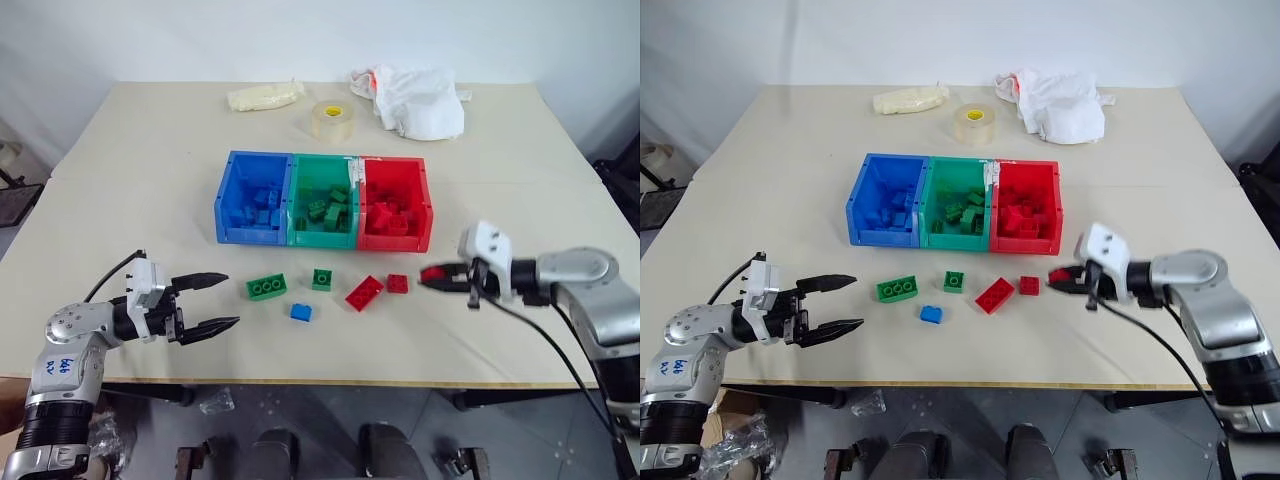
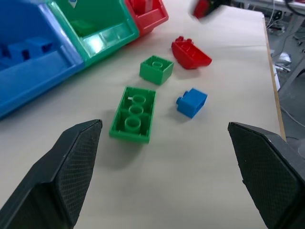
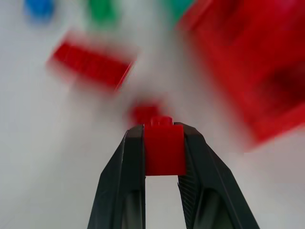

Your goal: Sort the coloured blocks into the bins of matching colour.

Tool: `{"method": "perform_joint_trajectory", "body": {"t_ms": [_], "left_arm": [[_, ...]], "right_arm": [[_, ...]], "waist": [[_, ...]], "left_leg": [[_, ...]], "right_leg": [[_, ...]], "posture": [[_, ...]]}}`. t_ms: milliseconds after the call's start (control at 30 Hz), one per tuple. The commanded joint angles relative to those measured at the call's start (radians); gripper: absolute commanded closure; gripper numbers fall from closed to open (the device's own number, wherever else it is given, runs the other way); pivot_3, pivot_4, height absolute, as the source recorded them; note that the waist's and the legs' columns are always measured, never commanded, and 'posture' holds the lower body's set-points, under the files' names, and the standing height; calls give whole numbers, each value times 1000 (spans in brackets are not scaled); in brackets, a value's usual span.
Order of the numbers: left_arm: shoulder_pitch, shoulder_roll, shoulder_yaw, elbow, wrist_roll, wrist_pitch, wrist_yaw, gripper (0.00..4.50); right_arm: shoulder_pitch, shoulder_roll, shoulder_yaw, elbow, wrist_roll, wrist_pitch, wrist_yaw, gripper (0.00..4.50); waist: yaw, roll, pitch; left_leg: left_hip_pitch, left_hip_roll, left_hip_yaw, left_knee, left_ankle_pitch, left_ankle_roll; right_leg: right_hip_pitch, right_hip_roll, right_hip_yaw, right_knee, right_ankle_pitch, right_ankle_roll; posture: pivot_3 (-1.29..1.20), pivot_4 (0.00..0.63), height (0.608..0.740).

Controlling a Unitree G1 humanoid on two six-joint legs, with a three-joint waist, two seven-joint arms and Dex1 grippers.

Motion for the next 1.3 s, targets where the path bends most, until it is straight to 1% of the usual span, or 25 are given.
{"method": "perform_joint_trajectory", "body": {"t_ms": [33,67,133,267,300,367,433,467,533,667,833,967,1133,1233,1300], "left_arm": [[-17,-2,6,-3,-1,-20,3,0],[-18,-6,3,-5,1,-21,5,0],[-20,-11,-1,-8,2,-24,8,0],[-21,-22,-2,-14,3,-30,17,0],[-21,-24,-3,-14,4,-33,20,0],[-19,-28,-4,-19,3,-37,25,0],[-17,-32,-5,-24,1,-40,26,0],[-17,-32,-5,-24,1,-41,26,0],[-19,-34,-6,-22,0,-42,23,0],[-24,-34,-8,-12,1,-43,15,0],[-35,-31,-5,23,1,-63,-12,0],[-32,-23,1,47,2,-66,-23,0],[-27,-15,17,85,1,-88,-42,0],[-31,-12,25,106,2,-99,-47,0],[-32,-10,29,112,2,-102,-50,0]], "right_arm": [[-152,66,-11,130,-30,-57,-77,3998],[-205,92,3,203,-64,-91,-109,3998],[-295,137,28,341,-131,-169,-169,3255],[-414,205,48,563,-204,-297,-241,2003],[-428,216,48,594,-211,-322,-246,1598],[-439,229,49,614,-222,-359,-244,1001],[-438,233,41,611,-219,-385,-229,281],[-429,230,36,595,-211,-388,-216,43],[-393,216,26,539,-190,-389,-181,13],[-266,157,1,345,-110,-309,-73,13],[-19,22,-84,90,-19,-198,-9,13],[194,-99,-192,-67,59,-71,30,13],[487,-241,-341,-136,62,27,66,13],[583,-260,-406,-132,52,15,62,13],[610,-266,-423,-141,50,12,62,13]], "waist": [[-2,0,0],[-7,0,0],[-9,0,0],[-14,0,0],[-15,0,0],[-16,0,0],[-18,0,0],[-18,0,0],[-19,0,0],[-13,0,0],[-4,0,0],[-5,0,0],[5,0,0],[10,0,0],[11,0,0]], "left_leg": [[0,0,0,0,0,0],[0,0,0,0,0,0],[0,-2,0,0,0,0],[0,-3,-2,-2,0,0],[0,-3,-2,-2,0,0],[0,-3,-2,-3,0,0],[0,-3,-2,-3,0,0],[0,-3,-2,-3,0,0],[0,-3,-2,-2,0,0],[0,-3,-2,-2,0,0],[-1,-4,-4,0,0,1],[-1,-4,-4,0,0,1],[-1,-4,-2,0,0,1],[0,-3,0,0,-1,2],[0,-3,1,0,0,2]], "right_leg": [[0,0,0,0,0,0],[0,0,0,1,0,0],[0,-1,0,2,0,0],[-1,-2,-1,7,0,0],[-1,-2,-1,7,0,0],[-1,-2,-2,7,0,0],[-2,-1,-2,7,0,0],[-2,-1,-2,7,0,0],[-1,-1,-2,7,0,0],[-1,-1,-2,7,0,0],[0,-3,-3,7,0,0],[1,-3,-3,6,0,0],[1,-3,-2,6,0,0],[2,-3,-1,5,0,0],[1,-3,0,5,0,0]], "posture": [[0,150,740],[0,150,740],[0,150,740],[0,150,740],[0,150,740],[0,150,740],[0,150,740],[0,150,740],[0,150,740],[0,150,740],[0,150,740],[0,150,740],[0,150,740],[0,150,740],[0,150,740]]}}
